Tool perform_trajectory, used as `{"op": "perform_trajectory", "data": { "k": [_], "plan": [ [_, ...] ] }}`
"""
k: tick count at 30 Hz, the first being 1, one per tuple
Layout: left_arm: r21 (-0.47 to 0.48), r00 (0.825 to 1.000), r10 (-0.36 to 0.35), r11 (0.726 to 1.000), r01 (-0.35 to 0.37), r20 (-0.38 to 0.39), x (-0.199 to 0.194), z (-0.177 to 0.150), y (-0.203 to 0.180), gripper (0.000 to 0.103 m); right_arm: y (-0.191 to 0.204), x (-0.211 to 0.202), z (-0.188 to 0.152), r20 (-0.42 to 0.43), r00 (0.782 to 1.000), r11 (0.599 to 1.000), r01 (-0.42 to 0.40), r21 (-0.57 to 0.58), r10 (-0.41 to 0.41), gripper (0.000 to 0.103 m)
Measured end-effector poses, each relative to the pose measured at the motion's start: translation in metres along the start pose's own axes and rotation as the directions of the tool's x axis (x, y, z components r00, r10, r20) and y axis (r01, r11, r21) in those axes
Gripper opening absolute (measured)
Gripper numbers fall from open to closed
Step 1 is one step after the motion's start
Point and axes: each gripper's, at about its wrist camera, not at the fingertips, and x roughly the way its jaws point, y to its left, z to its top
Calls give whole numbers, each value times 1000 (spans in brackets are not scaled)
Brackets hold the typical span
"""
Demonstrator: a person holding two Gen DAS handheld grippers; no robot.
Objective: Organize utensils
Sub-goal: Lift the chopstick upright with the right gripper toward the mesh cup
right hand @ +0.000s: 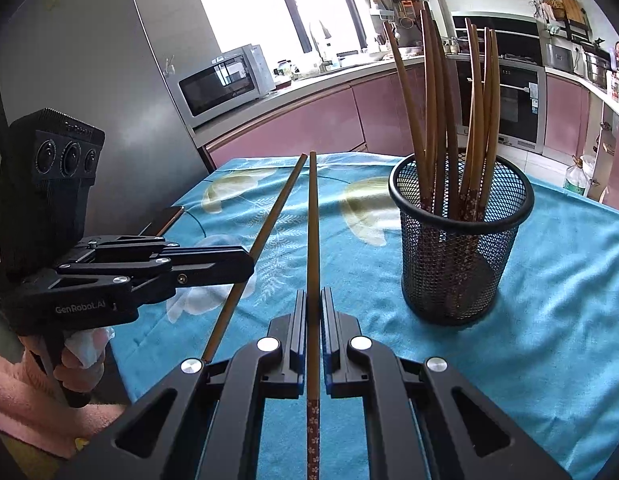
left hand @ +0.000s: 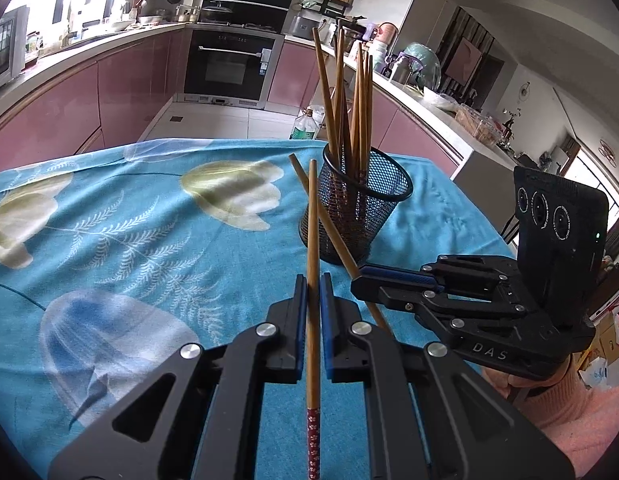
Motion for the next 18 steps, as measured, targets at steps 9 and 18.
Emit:
{"op": "perform_trajectory", "data": {
  "k": [9, 18],
  "plan": [
    [8, 1000, -19, 1000, 19, -24, 8, -2, 2, 7, 7, 1, 1, 19, 1000, 999, -20, -37, 21, 6],
    [5, 998, -22, 1000, 22, -61, 20, -7, 4, 7, 5, -3, 0, 27, 999, 999, -28, -44, 30, 6]
  ]
}}
